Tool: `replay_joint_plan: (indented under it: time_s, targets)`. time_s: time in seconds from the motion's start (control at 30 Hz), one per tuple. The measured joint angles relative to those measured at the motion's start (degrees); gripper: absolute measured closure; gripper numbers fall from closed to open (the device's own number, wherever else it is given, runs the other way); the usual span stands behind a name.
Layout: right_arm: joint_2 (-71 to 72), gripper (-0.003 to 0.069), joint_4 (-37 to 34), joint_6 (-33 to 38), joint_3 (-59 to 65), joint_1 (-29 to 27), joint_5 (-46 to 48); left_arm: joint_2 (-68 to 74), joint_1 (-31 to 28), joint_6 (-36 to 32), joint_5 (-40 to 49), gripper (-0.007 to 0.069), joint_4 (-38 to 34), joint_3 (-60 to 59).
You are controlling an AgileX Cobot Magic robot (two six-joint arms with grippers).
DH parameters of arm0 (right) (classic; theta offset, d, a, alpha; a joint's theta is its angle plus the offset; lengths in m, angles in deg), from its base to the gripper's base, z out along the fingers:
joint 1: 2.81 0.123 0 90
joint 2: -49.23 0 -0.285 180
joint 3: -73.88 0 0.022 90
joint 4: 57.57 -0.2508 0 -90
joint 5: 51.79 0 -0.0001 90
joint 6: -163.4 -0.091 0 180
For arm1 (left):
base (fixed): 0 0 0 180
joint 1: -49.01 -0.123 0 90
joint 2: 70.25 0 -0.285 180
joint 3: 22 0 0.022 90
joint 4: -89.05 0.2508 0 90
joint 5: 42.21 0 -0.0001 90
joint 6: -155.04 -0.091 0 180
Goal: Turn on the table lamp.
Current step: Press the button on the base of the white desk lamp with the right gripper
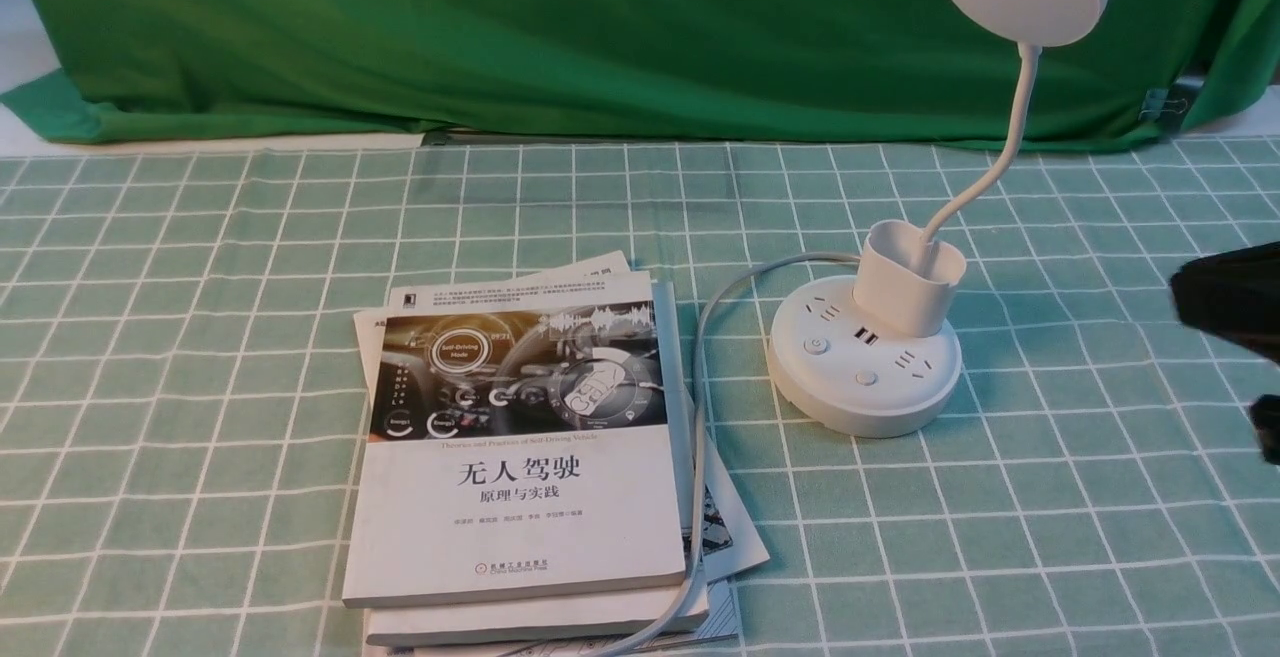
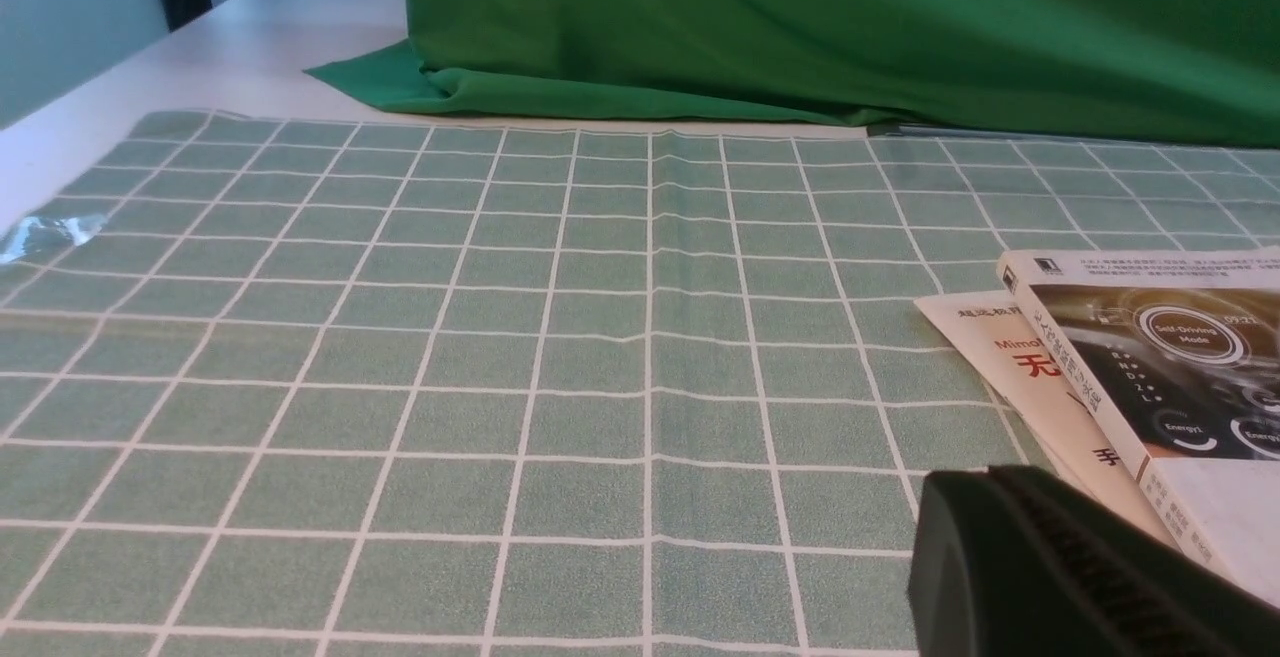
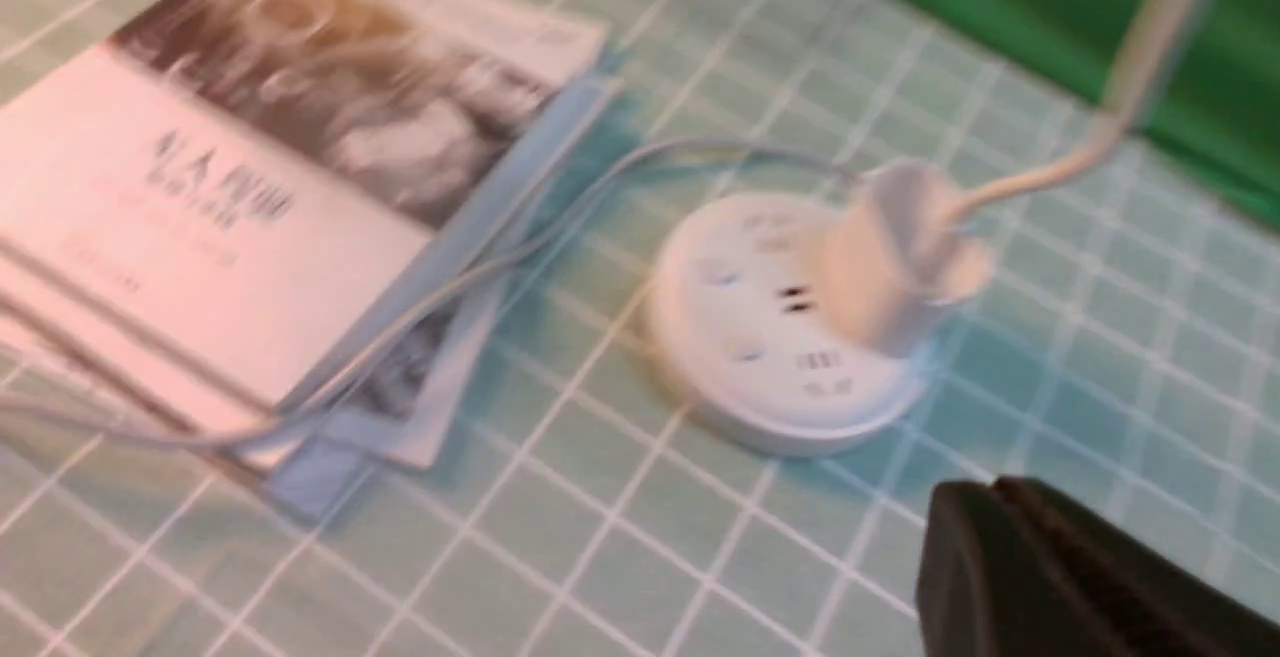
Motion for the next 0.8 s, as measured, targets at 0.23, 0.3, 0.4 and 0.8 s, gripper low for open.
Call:
replay_joint_plan:
  time_s: [0.23, 0.3, 0.4, 0.8]
  targets:
    - [-7.0, 0.0629, -2.3, -3.3, 5.6, 2.9, -26.0, 0.0, 0.0, 0.0, 0.0, 0.0603, 0.0, 0.0]
    - [-6.5, 0.0629, -3.2, -4.4, 9.6, 2.9, -34.4, 0.0, 0.0, 0.0, 0.0, 0.0603, 0.0, 0.0]
    - [-5.8, 0.0629, -3.7, -7.9, 17.1, 3.0, -47.9, 0.0, 0.0, 0.0, 0.0, 0.0603, 0.0, 0.0]
    - [-23.4, 0.0631, 13.4, -39.7, 35.9, 3.0, -98.0, 0.0, 0.0, 0.0, 0.0, 0.0603, 0.0, 0.0]
